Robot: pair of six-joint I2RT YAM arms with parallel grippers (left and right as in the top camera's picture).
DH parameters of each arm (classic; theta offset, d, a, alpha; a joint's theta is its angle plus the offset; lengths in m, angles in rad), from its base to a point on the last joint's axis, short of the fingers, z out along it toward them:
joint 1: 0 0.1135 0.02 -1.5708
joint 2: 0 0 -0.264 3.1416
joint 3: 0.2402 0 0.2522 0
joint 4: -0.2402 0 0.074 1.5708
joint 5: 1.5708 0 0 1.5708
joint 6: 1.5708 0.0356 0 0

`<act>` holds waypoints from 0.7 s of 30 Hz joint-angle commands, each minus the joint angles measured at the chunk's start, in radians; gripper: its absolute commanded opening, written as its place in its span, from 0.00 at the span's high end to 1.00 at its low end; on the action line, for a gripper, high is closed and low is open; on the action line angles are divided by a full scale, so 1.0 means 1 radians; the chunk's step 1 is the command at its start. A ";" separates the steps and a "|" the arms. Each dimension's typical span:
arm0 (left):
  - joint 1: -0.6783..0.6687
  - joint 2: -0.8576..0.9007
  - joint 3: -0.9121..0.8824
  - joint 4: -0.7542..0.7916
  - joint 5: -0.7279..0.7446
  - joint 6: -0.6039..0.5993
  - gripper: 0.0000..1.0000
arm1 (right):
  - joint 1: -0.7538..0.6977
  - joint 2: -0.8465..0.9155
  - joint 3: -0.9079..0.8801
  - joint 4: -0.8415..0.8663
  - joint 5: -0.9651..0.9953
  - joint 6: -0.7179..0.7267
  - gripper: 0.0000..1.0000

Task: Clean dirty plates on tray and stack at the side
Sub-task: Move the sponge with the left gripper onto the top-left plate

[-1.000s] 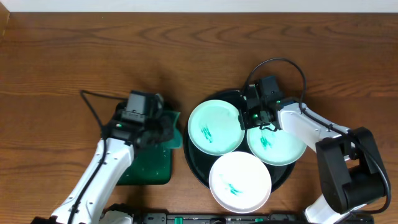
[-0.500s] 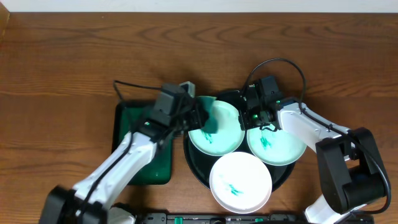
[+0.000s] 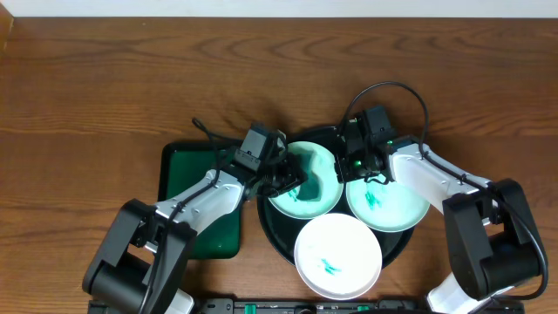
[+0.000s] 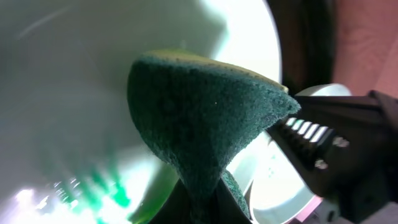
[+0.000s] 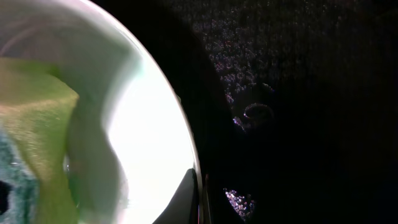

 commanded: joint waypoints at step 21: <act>0.033 0.000 0.035 -0.169 -0.128 0.054 0.93 | 0.000 -0.018 0.007 -0.027 0.045 0.012 0.99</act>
